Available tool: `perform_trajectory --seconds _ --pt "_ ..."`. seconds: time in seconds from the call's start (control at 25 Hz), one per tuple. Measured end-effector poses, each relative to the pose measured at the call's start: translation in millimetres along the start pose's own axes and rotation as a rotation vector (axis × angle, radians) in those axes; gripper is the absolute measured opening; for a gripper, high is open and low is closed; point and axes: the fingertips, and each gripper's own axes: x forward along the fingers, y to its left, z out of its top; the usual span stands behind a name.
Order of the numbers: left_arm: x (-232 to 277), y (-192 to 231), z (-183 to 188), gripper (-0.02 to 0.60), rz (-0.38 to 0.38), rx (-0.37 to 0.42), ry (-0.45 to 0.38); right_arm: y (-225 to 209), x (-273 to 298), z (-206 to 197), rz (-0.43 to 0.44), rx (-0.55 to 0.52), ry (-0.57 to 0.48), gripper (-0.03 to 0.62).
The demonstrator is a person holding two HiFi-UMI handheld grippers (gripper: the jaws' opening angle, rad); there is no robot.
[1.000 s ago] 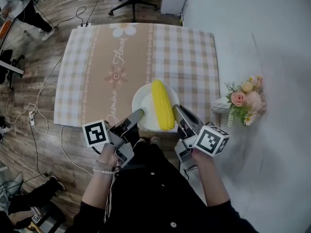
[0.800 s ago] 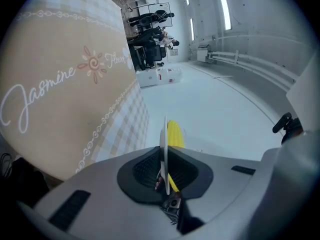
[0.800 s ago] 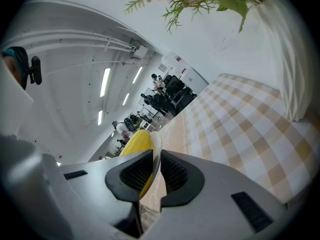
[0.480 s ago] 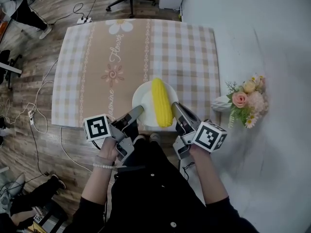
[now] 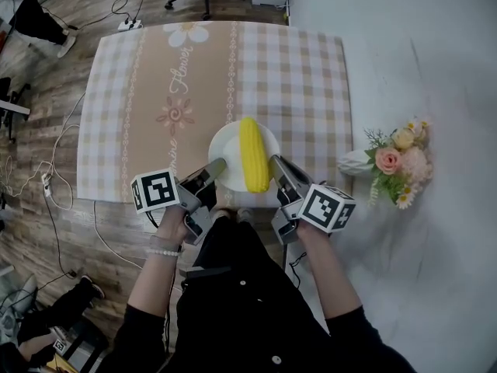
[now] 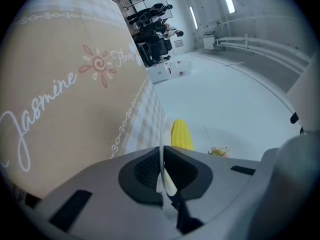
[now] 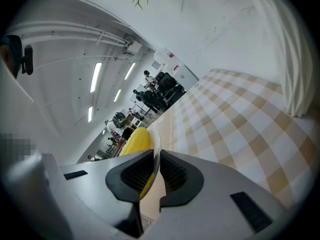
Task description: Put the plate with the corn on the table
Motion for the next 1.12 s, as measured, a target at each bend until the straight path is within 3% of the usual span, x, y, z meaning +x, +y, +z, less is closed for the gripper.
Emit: perform_trajectory --seconds 0.52,1.12 --pt "24.6 37.7 19.7 0.026 0.090 0.056 0.037 -39.5 32.2 -10.5 -0.082 -0.002 0.063 0.074" --pt "53.4 72.0 43.2 0.031 0.186 0.129 0.080 -71.7 68.5 -10.1 -0.150 -0.076 0.131 0.081"
